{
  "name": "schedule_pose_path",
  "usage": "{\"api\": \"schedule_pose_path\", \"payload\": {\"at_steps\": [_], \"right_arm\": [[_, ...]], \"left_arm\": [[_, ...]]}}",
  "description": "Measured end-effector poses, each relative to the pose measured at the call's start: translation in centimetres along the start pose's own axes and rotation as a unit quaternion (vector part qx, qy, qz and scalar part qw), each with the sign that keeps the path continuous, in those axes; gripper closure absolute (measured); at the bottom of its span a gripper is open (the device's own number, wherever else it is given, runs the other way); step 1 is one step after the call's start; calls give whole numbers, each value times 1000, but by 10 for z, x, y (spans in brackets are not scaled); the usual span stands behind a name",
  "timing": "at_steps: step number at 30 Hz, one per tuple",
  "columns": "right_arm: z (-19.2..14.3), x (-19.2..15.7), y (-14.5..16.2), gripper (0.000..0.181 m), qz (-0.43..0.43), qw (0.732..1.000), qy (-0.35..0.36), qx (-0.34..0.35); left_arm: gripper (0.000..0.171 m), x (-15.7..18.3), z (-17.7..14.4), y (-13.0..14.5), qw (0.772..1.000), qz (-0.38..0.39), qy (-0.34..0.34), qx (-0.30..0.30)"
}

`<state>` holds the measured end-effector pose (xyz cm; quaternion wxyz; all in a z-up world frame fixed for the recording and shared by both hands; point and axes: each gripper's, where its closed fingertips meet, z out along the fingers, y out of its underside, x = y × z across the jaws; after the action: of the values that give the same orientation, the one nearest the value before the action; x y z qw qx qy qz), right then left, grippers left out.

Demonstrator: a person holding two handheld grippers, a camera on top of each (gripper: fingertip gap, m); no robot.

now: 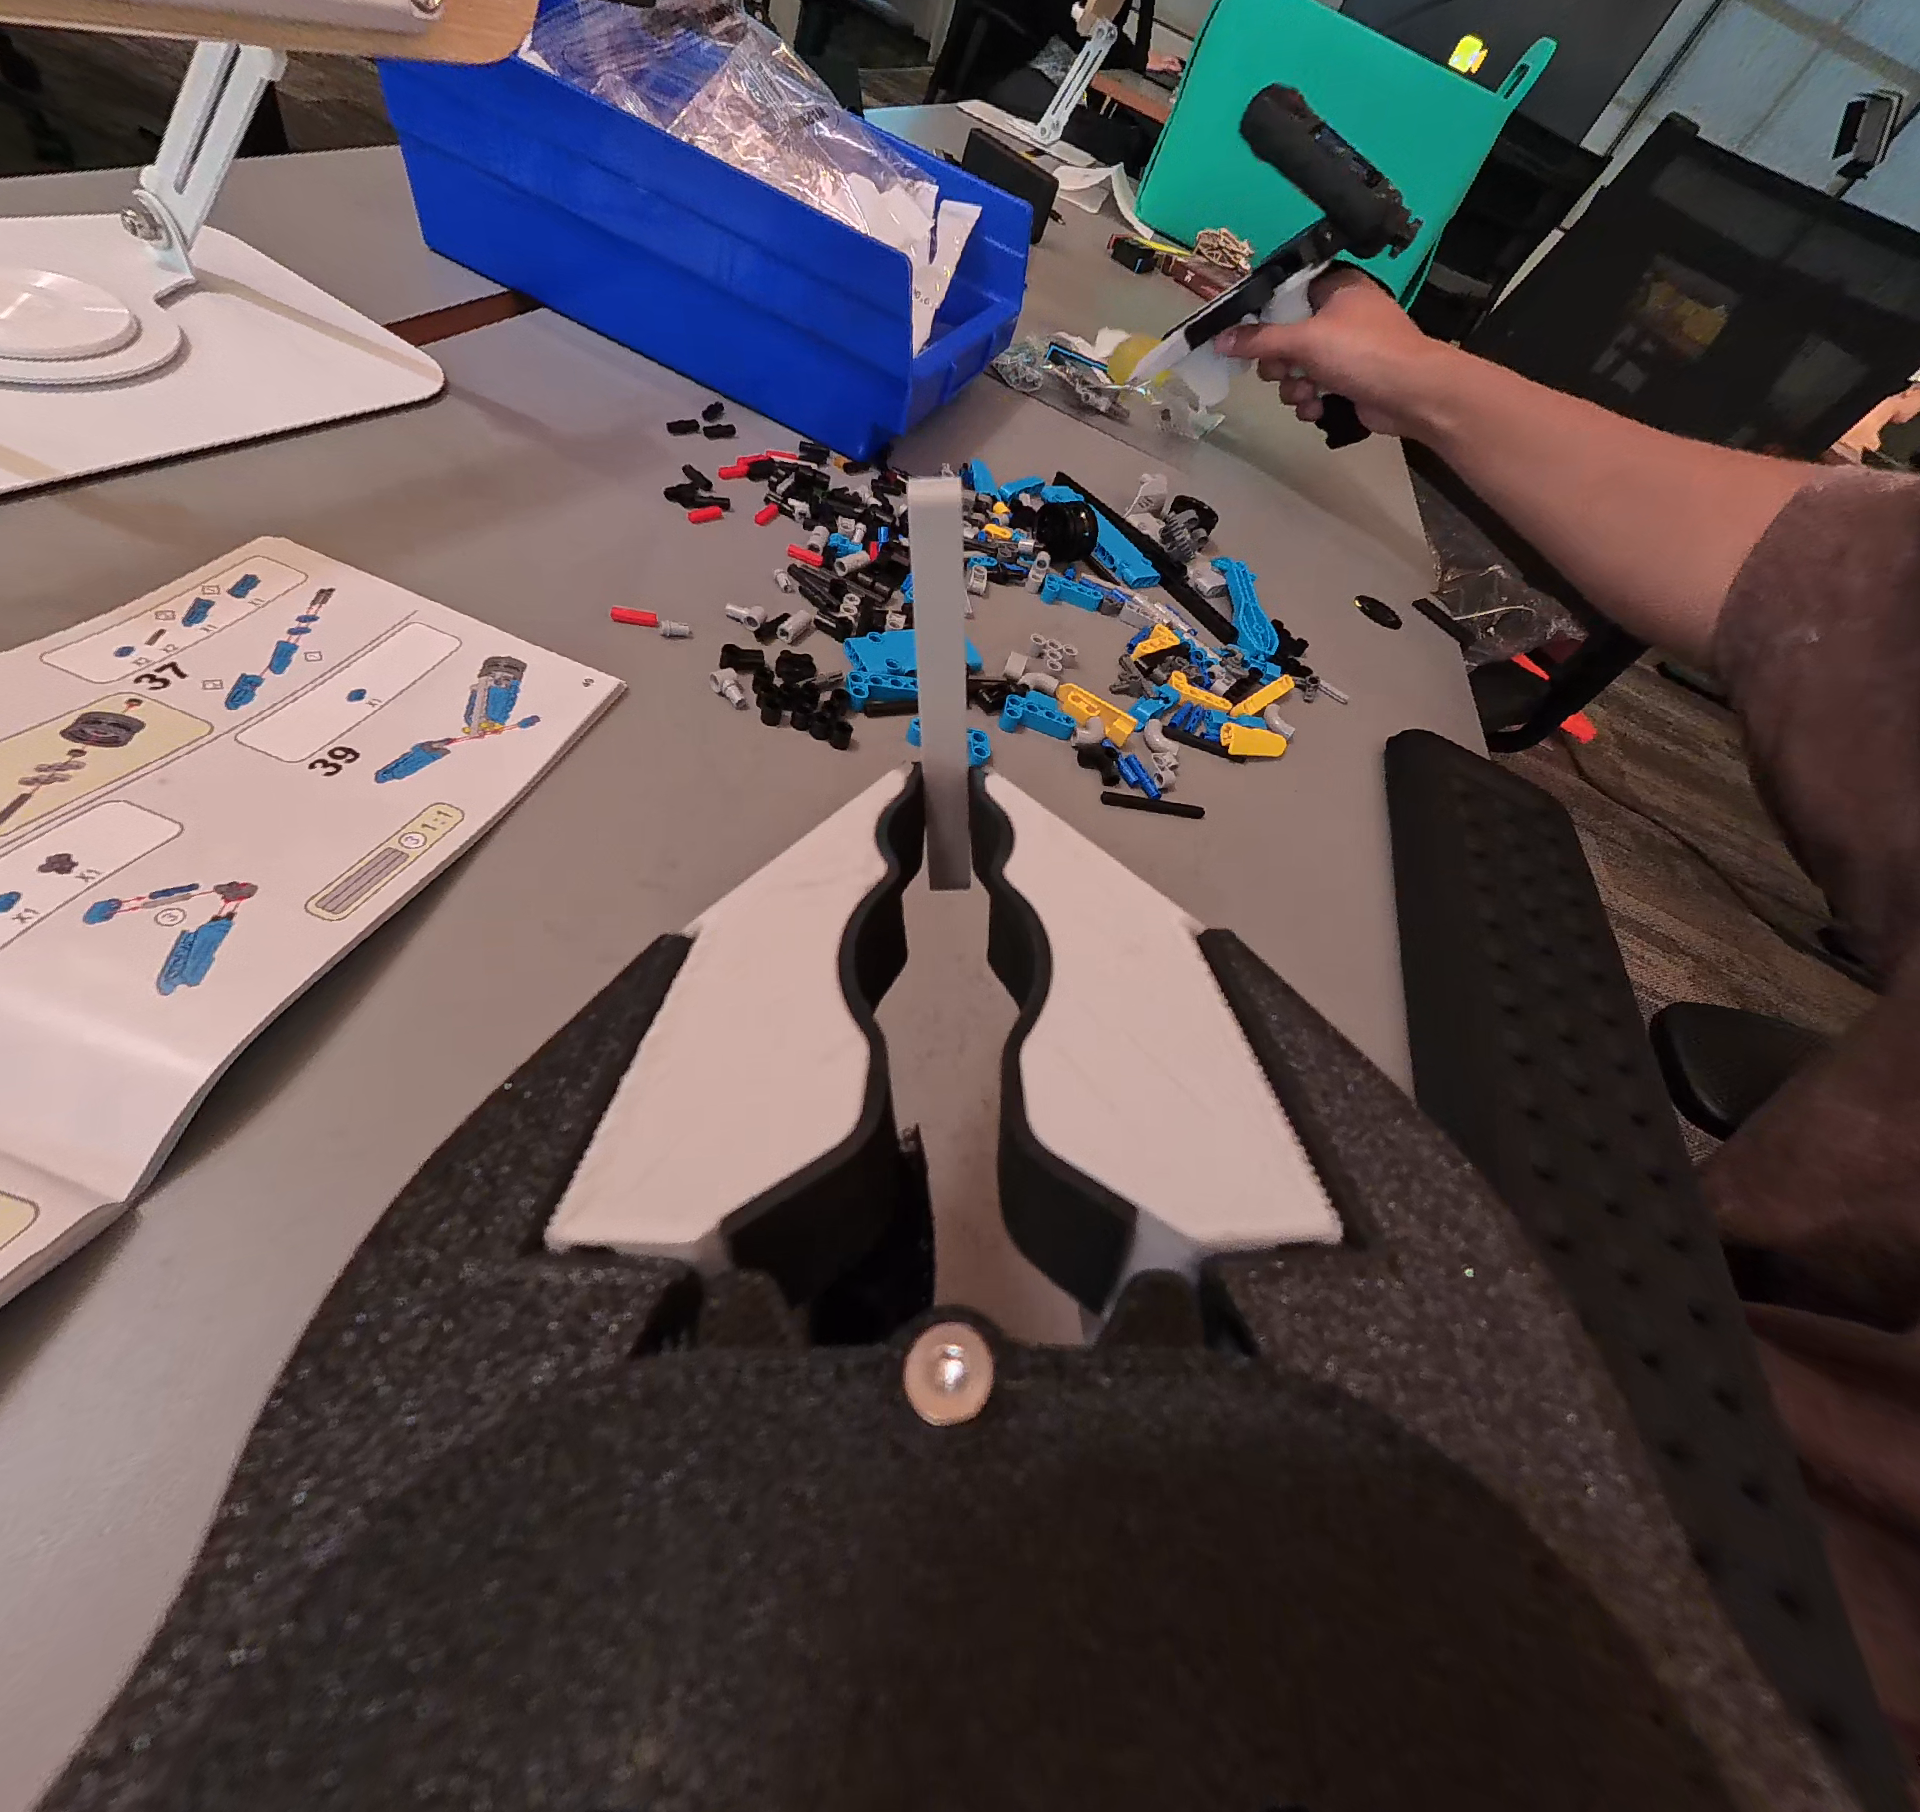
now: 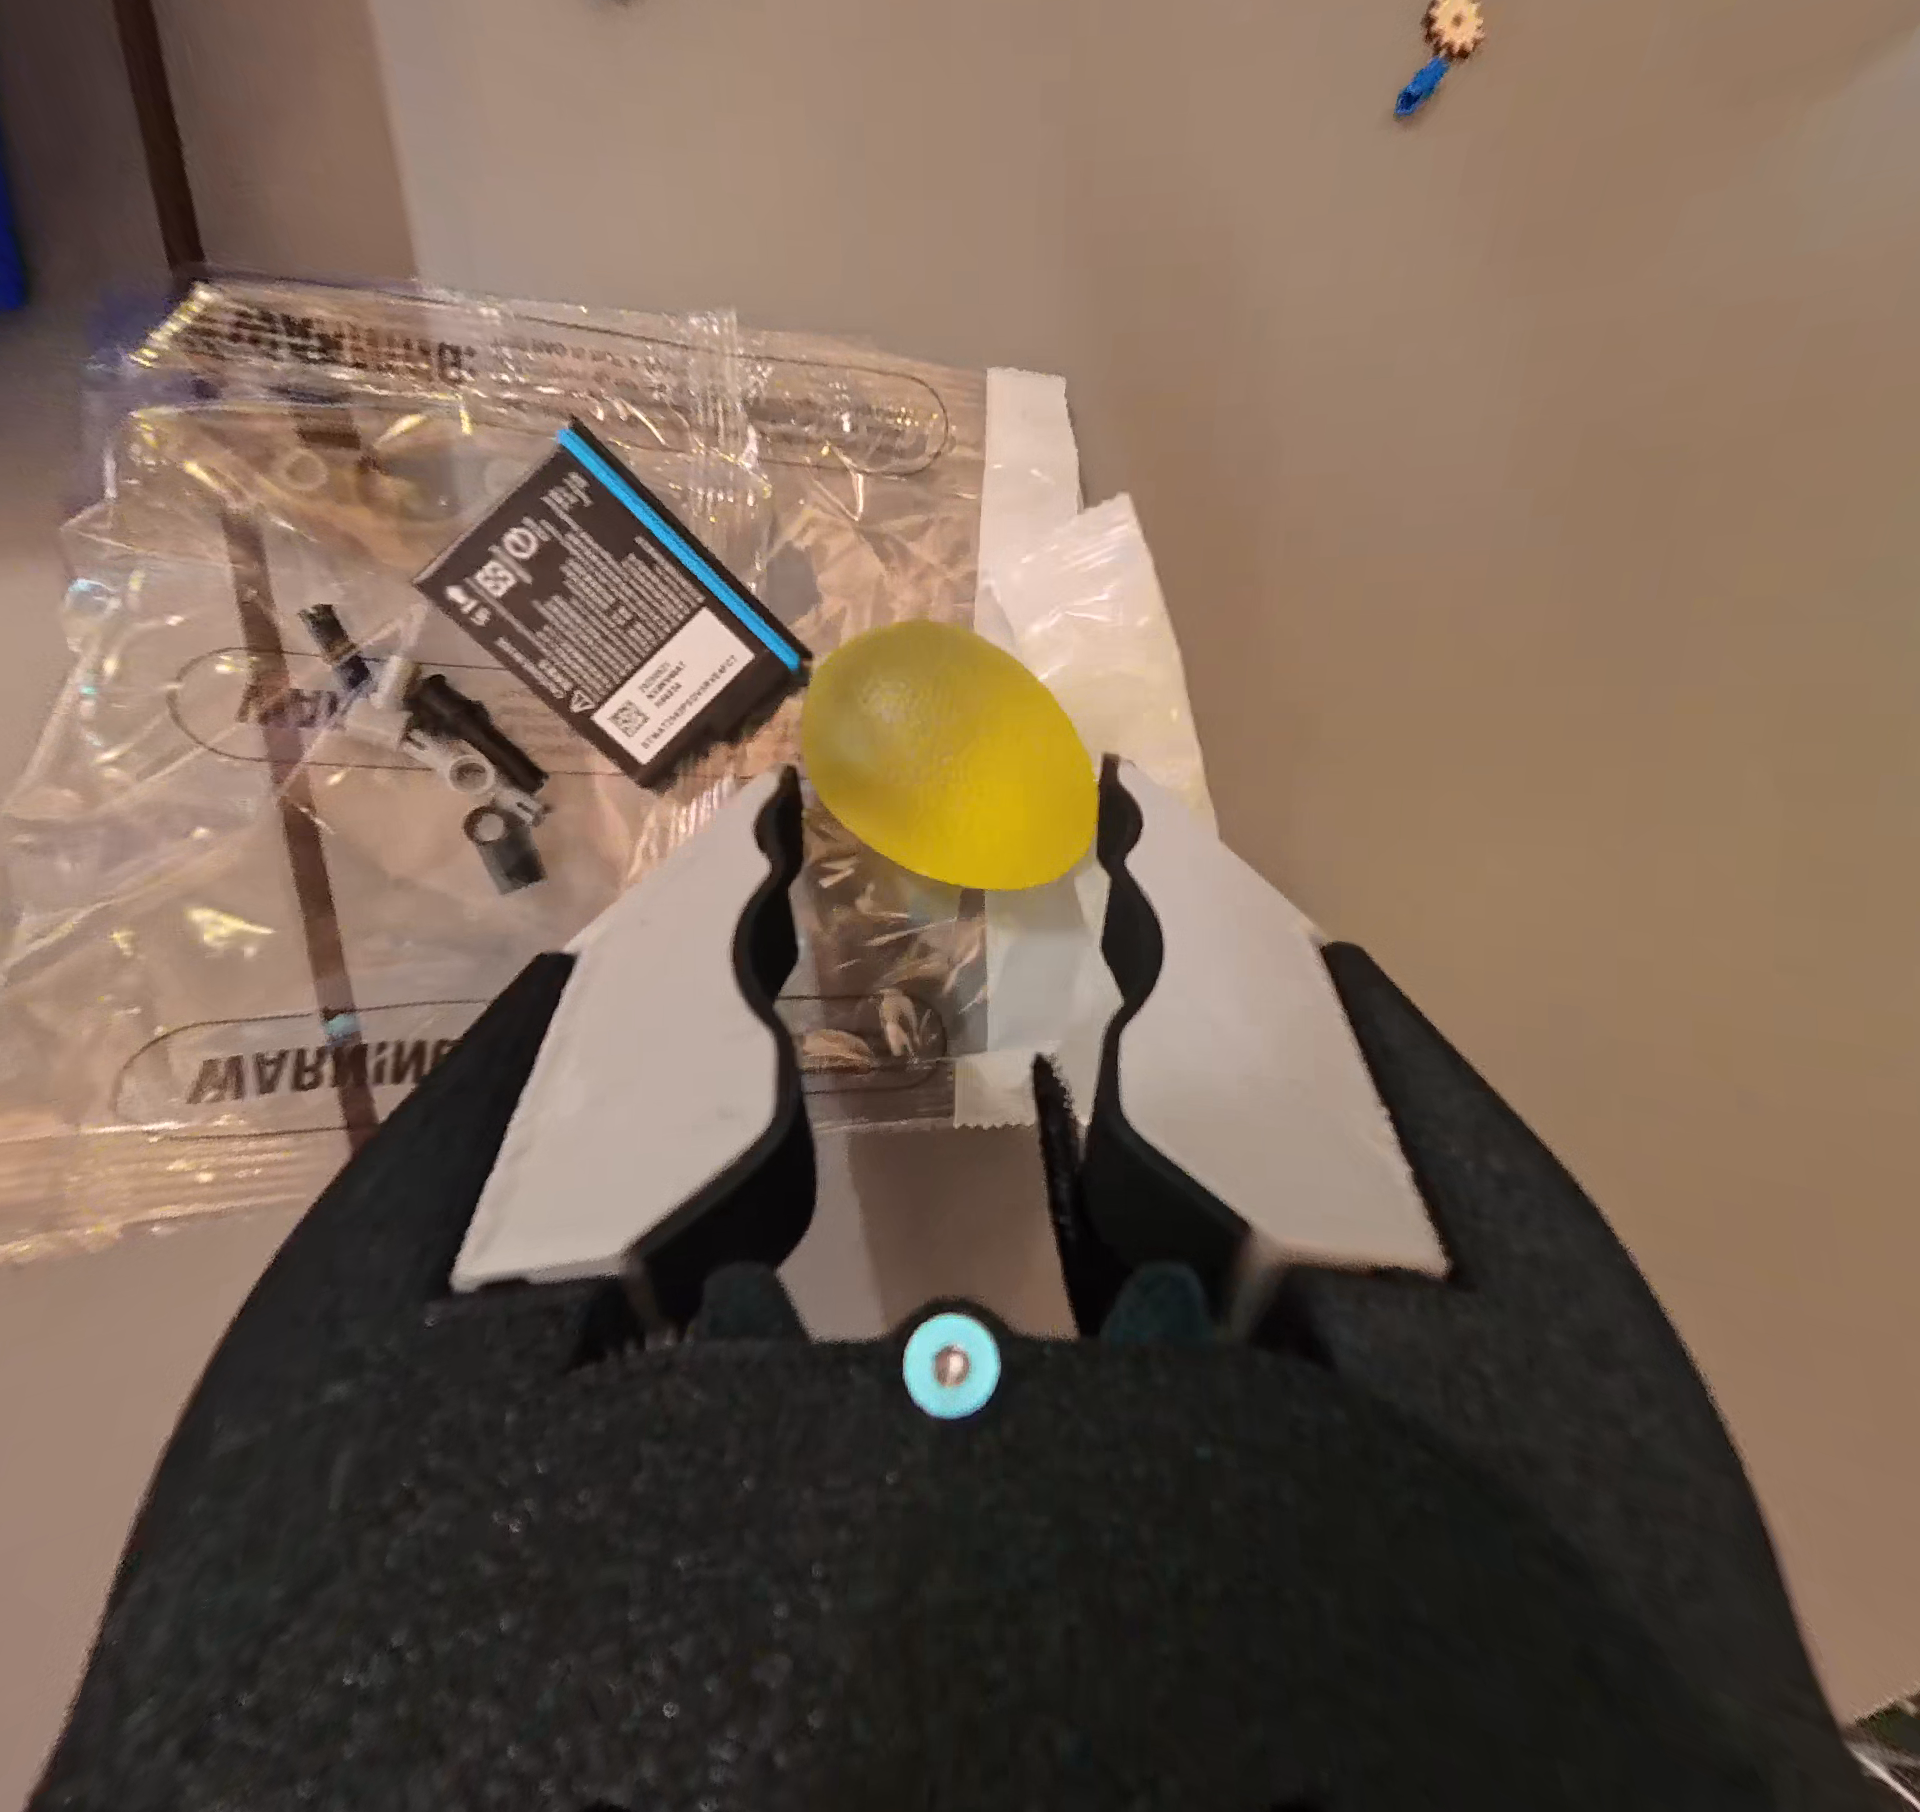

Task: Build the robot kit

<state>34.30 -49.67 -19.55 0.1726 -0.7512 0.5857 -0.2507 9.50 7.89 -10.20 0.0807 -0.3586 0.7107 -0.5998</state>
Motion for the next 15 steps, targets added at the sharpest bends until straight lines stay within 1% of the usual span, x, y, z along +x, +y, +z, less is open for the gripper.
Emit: {"api": "schedule_pose_path", "payload": {"at_steps": [4, 11, 15], "right_arm": [[-10, -2, -4, 128, 7, 1000, -8, 19], [-12, 2, 7, 130, 12, 1000, -18, 5], [-20, 4, 4, 136, 22, 999, -18, 23]], "left_arm": [[164, 0, 1, 1, 1000, 1, -1, -2], [164, 1, 0, 0, 1000, 5, -1, -2], [164, -2, -1, 0, 1000, 4, -5, 0]]}}
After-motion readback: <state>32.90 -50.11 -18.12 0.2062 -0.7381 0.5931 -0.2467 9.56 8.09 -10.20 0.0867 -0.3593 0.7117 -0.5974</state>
